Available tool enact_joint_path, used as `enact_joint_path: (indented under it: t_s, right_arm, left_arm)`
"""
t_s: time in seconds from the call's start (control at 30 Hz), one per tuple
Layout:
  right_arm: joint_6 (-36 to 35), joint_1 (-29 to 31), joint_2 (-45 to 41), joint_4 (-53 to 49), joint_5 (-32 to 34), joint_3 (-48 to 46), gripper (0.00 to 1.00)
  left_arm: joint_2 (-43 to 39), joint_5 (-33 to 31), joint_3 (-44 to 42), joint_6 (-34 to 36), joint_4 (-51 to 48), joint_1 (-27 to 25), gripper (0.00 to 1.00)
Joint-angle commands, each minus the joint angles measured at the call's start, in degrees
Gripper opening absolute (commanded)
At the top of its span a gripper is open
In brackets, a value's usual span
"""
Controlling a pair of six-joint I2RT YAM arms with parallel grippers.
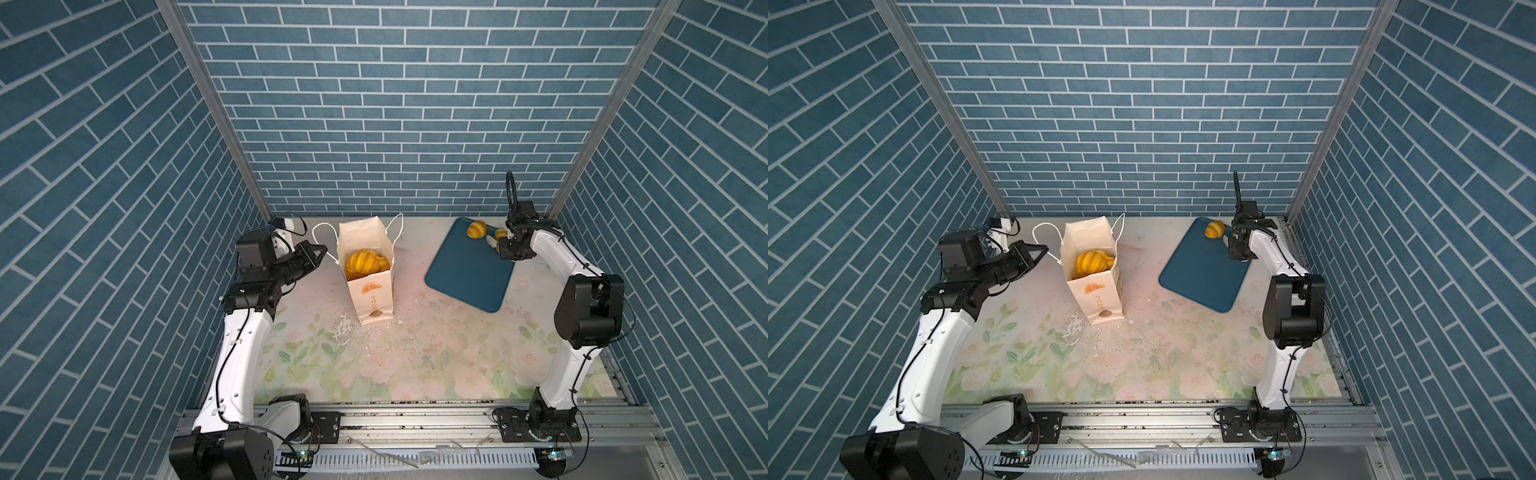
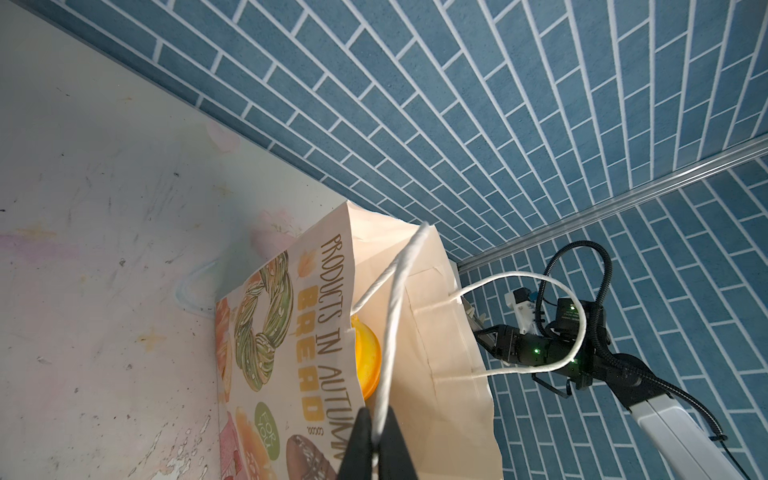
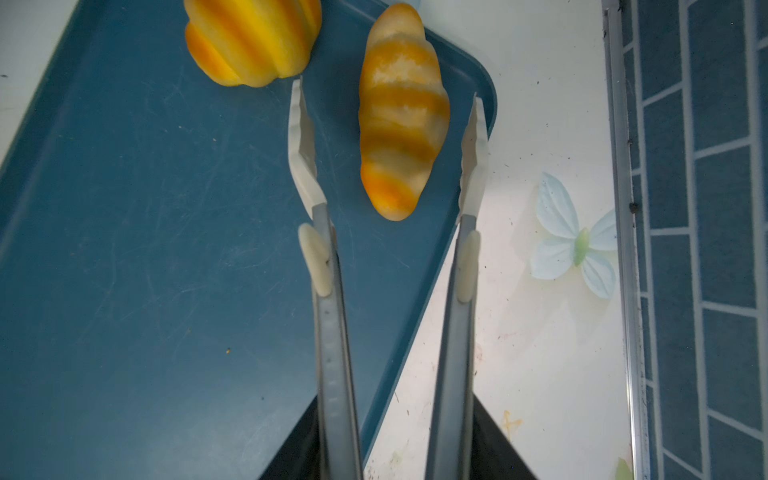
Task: Place the fake bread into the paper bag
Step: 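Lower the tongs around the long yellow-striped croissant and close them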
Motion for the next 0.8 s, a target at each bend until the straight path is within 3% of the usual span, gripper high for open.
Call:
enact_joint_path:
  t_s: [0.0, 0.4, 0.77]
  right_arm:
    - [-0.3, -0.3, 2.1, 0.1, 2.1, 2.6, 0.48]
    - [-0.8, -0.4, 2.3, 0.4, 2.4, 2.7, 0.41]
    - [0.8, 0.7, -7.9, 0.8, 2.3, -8.3, 0.34]
  left_arm:
    - [-0.6, -0.7, 1.9, 0.8, -0.5, 0.1, 0.08]
    - [1.3, -0.8, 3.0, 1.8, -0.9, 0.1, 0.08]
    - [1.2, 0.2, 3.0, 1.7, 0.1, 0.1, 0.08]
